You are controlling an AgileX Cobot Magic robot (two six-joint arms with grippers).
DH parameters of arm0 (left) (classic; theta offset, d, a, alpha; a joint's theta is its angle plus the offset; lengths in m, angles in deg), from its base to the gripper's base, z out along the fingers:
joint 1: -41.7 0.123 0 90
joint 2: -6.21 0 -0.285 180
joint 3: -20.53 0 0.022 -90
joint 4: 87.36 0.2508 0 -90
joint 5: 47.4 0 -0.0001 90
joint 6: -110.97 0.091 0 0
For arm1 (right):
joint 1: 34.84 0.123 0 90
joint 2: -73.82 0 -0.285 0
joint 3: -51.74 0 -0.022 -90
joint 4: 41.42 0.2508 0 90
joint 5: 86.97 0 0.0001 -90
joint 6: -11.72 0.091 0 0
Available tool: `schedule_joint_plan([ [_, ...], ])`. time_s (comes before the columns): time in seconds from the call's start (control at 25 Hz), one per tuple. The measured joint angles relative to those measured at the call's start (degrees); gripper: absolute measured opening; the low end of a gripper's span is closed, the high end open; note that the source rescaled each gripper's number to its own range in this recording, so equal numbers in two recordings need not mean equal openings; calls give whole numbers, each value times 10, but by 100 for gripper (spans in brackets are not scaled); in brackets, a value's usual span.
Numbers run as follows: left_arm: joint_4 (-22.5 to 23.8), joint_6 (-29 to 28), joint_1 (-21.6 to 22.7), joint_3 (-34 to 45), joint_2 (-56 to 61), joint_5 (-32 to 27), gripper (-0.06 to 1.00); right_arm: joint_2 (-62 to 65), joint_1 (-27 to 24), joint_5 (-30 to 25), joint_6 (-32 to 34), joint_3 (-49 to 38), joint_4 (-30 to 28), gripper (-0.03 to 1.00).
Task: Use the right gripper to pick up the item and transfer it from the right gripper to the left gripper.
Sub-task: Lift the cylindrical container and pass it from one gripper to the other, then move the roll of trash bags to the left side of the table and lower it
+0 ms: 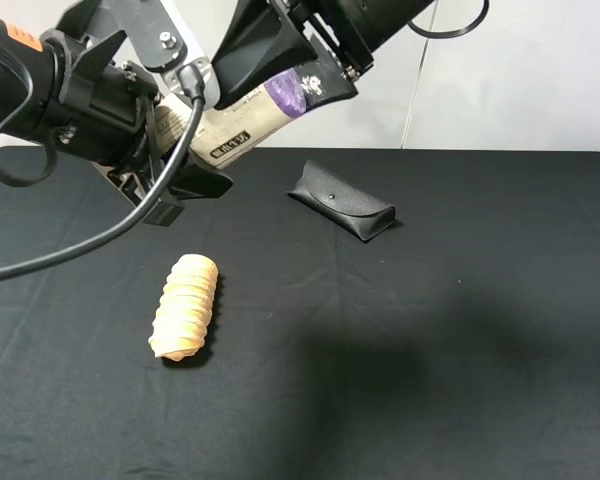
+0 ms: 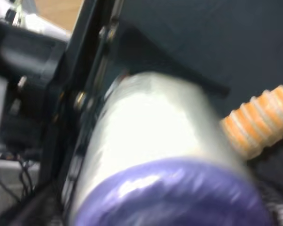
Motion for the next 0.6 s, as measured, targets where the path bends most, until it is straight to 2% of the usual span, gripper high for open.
schedule_joint_plan([
  [0.08,0,0,0,0,0,0,3,0,0,-2,-3,0,-2,94],
  [0.16,0,0,0,0,0,0,3,0,0,-2,-5,0,-3,98],
  [0.36,0,0,0,0,0,0,3,3,0,-2,-6,0,-13,99],
  [0.6,0,0,0,0,0,0,3,36,0,-3,11,0,-75,99],
])
